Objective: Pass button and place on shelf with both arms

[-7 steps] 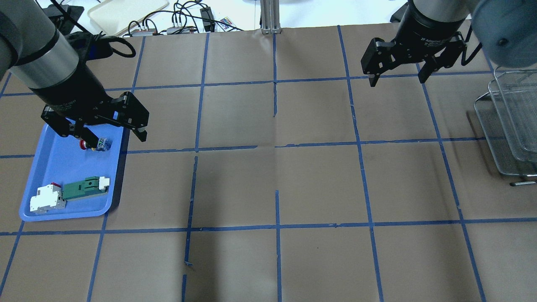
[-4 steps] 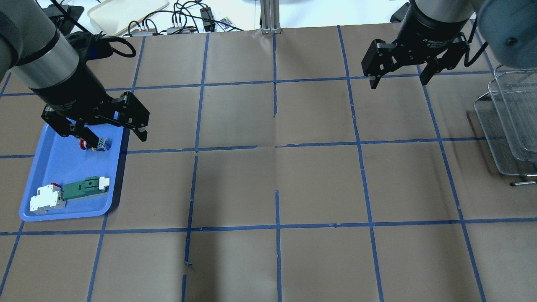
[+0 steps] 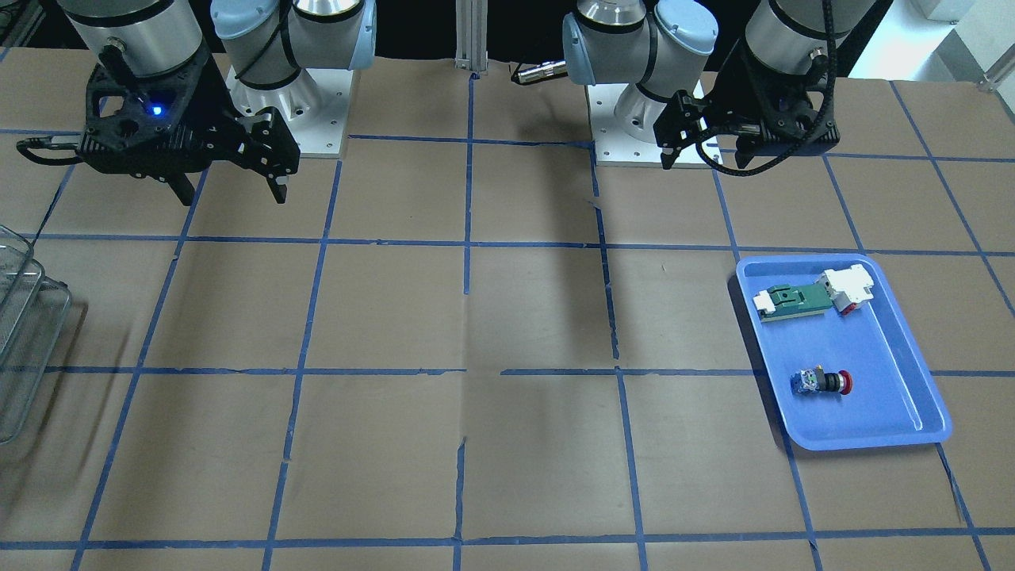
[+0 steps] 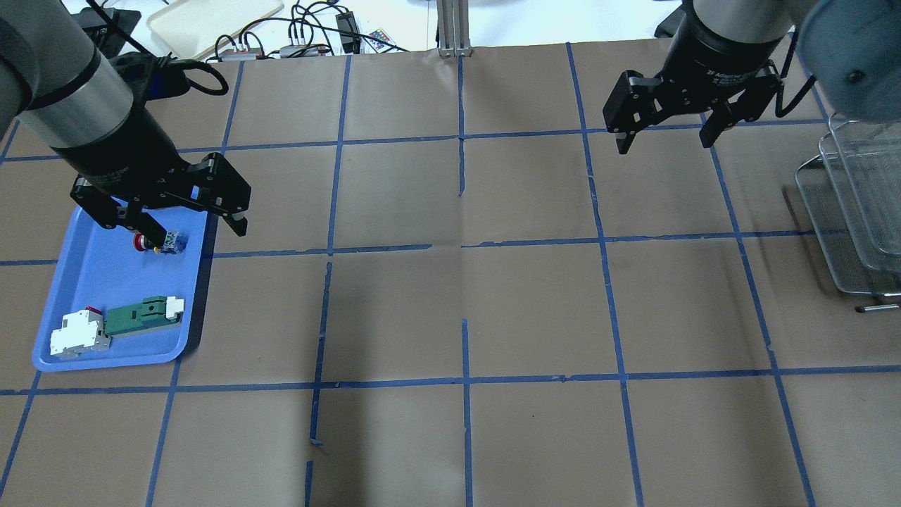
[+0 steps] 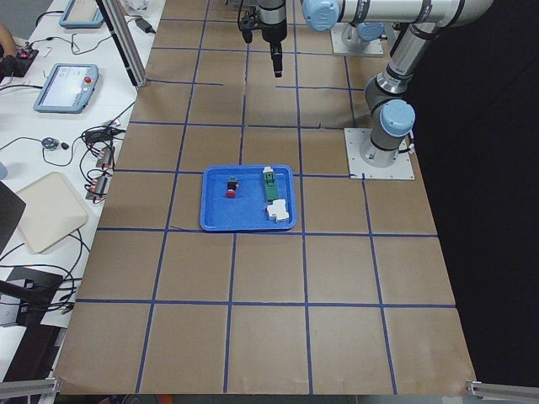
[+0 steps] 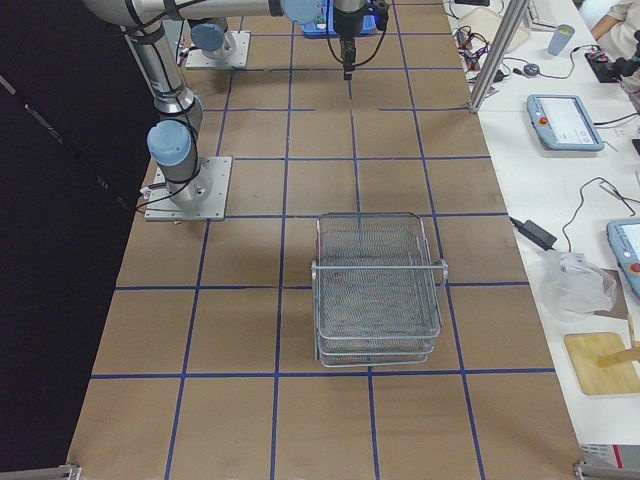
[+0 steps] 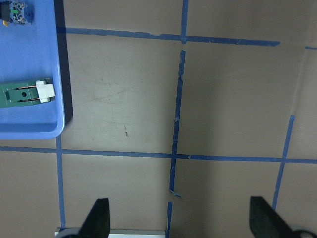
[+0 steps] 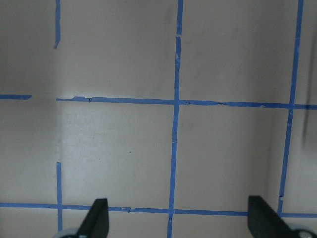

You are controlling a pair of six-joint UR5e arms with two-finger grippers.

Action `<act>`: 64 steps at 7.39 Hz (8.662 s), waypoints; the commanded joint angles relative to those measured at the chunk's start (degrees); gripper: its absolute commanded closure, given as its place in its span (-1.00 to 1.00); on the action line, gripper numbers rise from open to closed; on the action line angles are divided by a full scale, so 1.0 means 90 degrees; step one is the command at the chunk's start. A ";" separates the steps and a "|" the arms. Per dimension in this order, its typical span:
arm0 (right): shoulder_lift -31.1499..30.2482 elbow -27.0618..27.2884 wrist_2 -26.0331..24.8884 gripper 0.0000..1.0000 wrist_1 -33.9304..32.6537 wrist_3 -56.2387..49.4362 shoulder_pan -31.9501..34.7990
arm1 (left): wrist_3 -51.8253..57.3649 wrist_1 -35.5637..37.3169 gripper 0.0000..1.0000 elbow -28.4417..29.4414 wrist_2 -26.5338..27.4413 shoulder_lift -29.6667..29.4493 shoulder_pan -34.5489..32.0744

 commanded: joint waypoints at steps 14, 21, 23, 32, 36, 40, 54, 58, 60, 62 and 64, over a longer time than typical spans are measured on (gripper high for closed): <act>0.0027 0.0023 -0.0007 -1.00 -0.0023 -0.0045 0.0000 | -0.1797 0.2433 -1.00 0.0026 -0.0092 -0.1520 0.3545; 0.0027 0.0023 -0.0007 -1.00 -0.0014 -0.0035 0.0000 | -0.4662 0.3443 -1.00 0.0406 -0.1135 -0.3680 0.3566; 0.0027 0.0033 -0.0007 -1.00 -0.0014 -0.0035 0.0000 | -0.5153 0.3443 -1.00 0.0358 -0.1592 -0.3945 0.3566; 0.0027 0.0053 0.0003 -1.00 -0.0023 -0.0035 0.0000 | -0.5300 0.3355 -1.00 0.0046 -0.1811 -0.4327 0.3889; 0.0027 0.0053 0.0003 -1.00 -0.0023 -0.0035 0.0000 | -0.5281 0.3364 -0.85 0.0016 -0.1801 -0.4366 0.3889; 0.0027 0.0053 -0.0007 -1.00 -0.0023 -0.0045 0.0000 | -0.5300 0.3335 1.00 0.0055 -0.1742 -0.4346 0.3889; 0.0047 0.0053 0.0644 -1.00 -0.0033 -0.2497 -0.0078 | -1.0226 0.1351 1.00 0.1159 -0.3451 -0.2354 -0.0717; 0.0037 0.0053 0.1289 -1.00 0.0113 -0.6198 -0.0351 | -1.1977 0.2417 1.00 0.1168 -0.3432 -0.2530 -0.1822; 0.0046 0.0091 0.1661 -1.00 0.0191 -0.8390 -0.0341 | -1.2155 0.2689 1.00 0.1169 -0.3393 -0.2540 -0.2087; 0.0260 0.0199 0.1692 -1.00 0.0114 -1.0582 -0.0351 | -1.2146 0.2769 1.00 0.1168 -0.3422 -0.2530 -0.2185; 0.0573 0.0083 0.2265 -1.00 0.0094 -1.1712 -0.0351 | -1.2156 0.2778 1.00 0.1168 -0.3393 -0.2540 -0.2293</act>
